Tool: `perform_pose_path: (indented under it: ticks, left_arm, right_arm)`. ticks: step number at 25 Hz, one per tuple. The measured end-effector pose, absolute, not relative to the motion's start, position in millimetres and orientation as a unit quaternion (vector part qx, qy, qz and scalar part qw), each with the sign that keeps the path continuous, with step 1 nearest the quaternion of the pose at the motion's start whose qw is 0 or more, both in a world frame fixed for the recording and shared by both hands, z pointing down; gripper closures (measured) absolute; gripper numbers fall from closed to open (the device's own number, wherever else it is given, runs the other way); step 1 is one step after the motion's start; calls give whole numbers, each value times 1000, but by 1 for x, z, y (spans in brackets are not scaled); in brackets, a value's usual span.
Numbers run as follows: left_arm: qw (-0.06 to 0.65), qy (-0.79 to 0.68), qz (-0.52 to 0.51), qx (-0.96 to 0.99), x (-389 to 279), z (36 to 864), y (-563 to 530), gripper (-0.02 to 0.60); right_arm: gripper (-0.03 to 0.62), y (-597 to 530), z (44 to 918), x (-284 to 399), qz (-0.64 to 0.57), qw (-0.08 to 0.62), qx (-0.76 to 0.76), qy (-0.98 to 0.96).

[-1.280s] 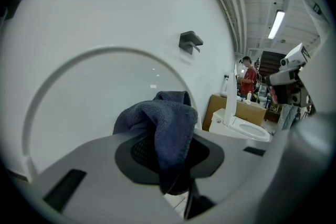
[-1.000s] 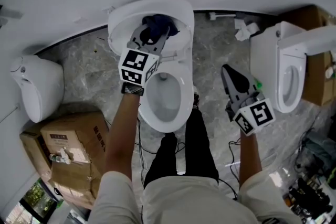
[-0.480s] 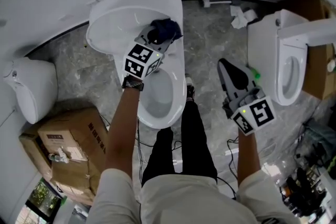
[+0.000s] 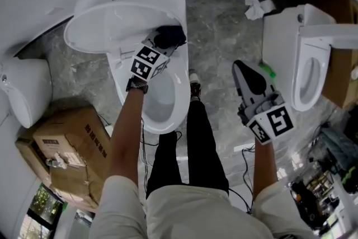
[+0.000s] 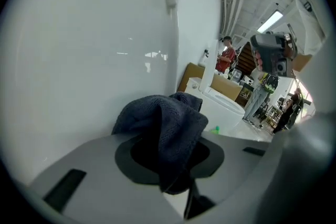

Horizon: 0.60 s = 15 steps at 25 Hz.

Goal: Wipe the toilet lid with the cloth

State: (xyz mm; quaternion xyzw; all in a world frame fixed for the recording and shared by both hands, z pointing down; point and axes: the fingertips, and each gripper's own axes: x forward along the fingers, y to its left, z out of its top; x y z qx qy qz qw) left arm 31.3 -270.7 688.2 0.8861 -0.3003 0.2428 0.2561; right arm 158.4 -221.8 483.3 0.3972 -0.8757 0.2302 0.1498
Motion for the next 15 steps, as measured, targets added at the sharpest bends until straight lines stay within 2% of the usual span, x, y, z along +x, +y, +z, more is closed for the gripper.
perform_pose_path:
  ticks: [7, 15]
  left_arm:
    - [294, -321, 320, 842, -8, 764, -251, 495]
    - [343, -416, 359, 762, -112, 787, -238, 495]
  right_arm:
    - [565, -227, 500, 161, 229, 170, 384, -878]
    - [565, -233, 502, 152, 219, 181, 370, -885]
